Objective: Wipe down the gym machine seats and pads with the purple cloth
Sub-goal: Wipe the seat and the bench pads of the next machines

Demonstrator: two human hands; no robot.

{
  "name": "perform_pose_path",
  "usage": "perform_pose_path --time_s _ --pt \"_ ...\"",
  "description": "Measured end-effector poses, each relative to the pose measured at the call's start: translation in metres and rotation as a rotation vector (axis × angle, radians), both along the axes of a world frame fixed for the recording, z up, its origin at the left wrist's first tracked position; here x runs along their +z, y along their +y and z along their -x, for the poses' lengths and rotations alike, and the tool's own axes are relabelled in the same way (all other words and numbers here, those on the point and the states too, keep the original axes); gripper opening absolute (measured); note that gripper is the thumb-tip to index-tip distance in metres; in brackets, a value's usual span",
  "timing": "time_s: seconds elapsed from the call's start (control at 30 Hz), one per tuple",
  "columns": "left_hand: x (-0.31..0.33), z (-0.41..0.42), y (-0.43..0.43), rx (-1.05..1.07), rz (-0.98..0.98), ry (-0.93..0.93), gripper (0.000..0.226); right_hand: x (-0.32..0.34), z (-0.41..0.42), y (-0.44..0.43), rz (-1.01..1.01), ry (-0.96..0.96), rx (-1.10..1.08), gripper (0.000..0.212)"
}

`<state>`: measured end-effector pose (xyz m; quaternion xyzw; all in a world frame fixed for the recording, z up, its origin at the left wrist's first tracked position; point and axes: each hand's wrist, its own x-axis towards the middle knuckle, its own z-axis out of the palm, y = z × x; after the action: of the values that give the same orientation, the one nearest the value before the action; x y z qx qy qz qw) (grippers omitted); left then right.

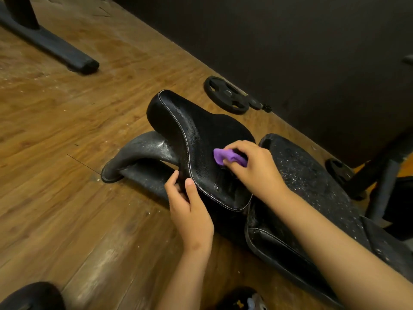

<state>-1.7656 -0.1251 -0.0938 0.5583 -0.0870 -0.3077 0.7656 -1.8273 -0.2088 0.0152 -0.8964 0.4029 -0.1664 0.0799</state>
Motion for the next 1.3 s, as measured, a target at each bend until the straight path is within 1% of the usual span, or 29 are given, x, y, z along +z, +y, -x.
perform_pose_path --time_s 0.07,0.17,0.23,0.3,0.37,0.43,0.53,0.6,0.63,0.67,0.73,0.83,1.0,1.1,1.2,1.3 --pt "-0.001 -0.004 -0.003 -0.033 0.016 -0.001 0.024 -0.005 0.011 0.024 -0.013 -0.015 0.094 0.016" --pt "-0.001 -0.004 -0.006 -0.080 0.021 -0.022 0.040 -0.007 0.032 0.046 -0.065 0.008 0.194 0.019" --pt "0.001 -0.001 -0.007 -0.090 0.007 -0.028 0.044 -0.005 0.039 0.029 -0.043 0.004 0.139 0.018" --pt "0.004 0.003 -0.006 -0.081 -0.014 -0.035 0.045 -0.003 0.038 0.000 -0.028 0.003 -0.008 0.016" --pt "0.007 0.005 -0.007 -0.061 -0.022 -0.037 0.044 -0.001 0.031 -0.025 -0.059 0.006 -0.132 0.016" --pt "0.007 0.004 -0.007 -0.045 -0.009 -0.038 0.043 -0.003 0.022 -0.027 -0.033 -0.018 -0.162 0.016" --pt "0.006 0.005 -0.008 -0.034 0.005 -0.065 0.041 -0.009 0.026 0.016 -0.058 -0.077 -0.031 0.017" --pt "0.004 0.004 -0.008 -0.040 0.014 -0.088 0.040 -0.013 0.038 0.048 -0.079 -0.048 0.092 0.016" --pt "0.002 0.004 -0.008 -0.049 0.015 -0.095 0.041 -0.013 0.045 0.053 -0.092 -0.033 0.118 0.015" --pt "0.001 0.004 -0.007 -0.058 0.012 -0.100 0.042 -0.012 0.050 0.050 -0.101 -0.026 0.111 0.013" --pt "-0.001 0.004 -0.006 -0.073 -0.001 -0.107 0.043 -0.010 0.056 0.032 -0.099 -0.027 0.023 0.010" --pt "0.001 0.002 -0.006 -0.073 -0.018 -0.127 0.043 -0.006 0.057 0.020 -0.067 -0.023 -0.056 0.010" --pt "0.002 0.003 -0.007 -0.047 -0.032 -0.139 0.043 -0.019 0.061 0.058 -0.091 0.040 0.109 0.019" --pt "0.002 0.003 -0.007 -0.044 -0.028 -0.146 0.043 -0.024 0.061 0.060 -0.072 0.026 0.115 0.020" --pt "0.001 0.002 -0.006 -0.065 -0.033 -0.148 0.043 -0.023 0.062 0.053 -0.052 -0.024 0.056 0.015" --pt "0.003 0.001 -0.003 -0.091 -0.044 -0.141 0.045 -0.017 0.065 0.035 -0.048 -0.111 -0.141 0.012"
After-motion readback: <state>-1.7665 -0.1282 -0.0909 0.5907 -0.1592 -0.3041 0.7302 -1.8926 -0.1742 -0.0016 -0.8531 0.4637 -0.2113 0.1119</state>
